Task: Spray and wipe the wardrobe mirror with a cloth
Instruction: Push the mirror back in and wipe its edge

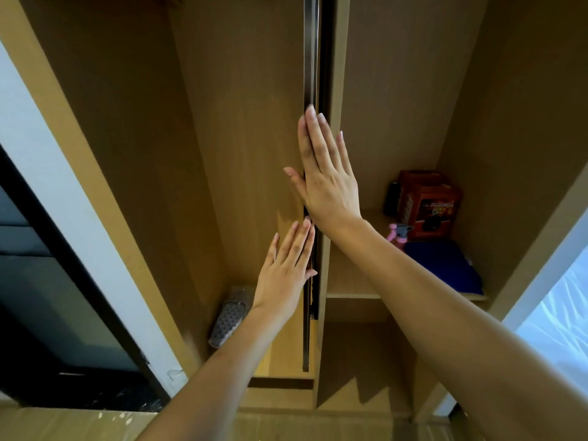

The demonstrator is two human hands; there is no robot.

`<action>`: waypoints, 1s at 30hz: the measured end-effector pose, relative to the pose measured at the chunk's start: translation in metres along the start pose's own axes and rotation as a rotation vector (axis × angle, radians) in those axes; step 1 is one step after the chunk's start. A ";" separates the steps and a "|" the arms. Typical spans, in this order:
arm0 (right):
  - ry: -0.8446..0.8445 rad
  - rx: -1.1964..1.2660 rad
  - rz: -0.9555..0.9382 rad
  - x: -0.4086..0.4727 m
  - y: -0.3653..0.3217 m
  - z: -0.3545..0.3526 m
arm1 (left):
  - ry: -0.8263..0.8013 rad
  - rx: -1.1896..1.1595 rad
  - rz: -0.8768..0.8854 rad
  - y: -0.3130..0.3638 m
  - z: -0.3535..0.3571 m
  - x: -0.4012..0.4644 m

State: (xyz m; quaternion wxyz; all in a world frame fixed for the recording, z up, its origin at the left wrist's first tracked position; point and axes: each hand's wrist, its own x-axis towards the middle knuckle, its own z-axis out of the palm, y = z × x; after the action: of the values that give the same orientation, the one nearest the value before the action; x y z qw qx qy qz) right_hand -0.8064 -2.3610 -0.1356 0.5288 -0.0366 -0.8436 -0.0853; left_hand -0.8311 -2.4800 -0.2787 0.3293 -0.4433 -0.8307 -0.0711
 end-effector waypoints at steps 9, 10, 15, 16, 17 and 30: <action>0.000 -0.051 -0.012 0.013 0.015 0.025 | -0.035 0.031 -0.017 -0.009 0.018 0.025; 0.000 -0.068 -0.014 0.014 0.017 0.028 | -0.035 0.034 -0.016 -0.011 0.021 0.029; 0.001 -0.127 -0.024 0.018 0.026 0.042 | -0.021 0.040 -0.029 -0.012 0.030 0.041; 0.002 -0.133 -0.024 0.019 0.027 0.044 | -0.023 0.045 -0.034 -0.012 0.032 0.043; 0.003 -0.137 -0.025 0.020 0.028 0.046 | -0.025 0.050 -0.038 -0.013 0.033 0.045; -0.015 -0.153 -0.040 0.024 0.033 0.063 | -0.090 0.045 -0.033 -0.021 0.039 0.056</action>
State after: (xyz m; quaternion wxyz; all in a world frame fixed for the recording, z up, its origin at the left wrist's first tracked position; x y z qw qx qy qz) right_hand -0.8674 -2.3174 -0.1373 0.5165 -0.0607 -0.8390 -0.1600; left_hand -0.8880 -2.4377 -0.2705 0.3002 -0.4247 -0.8533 -0.0376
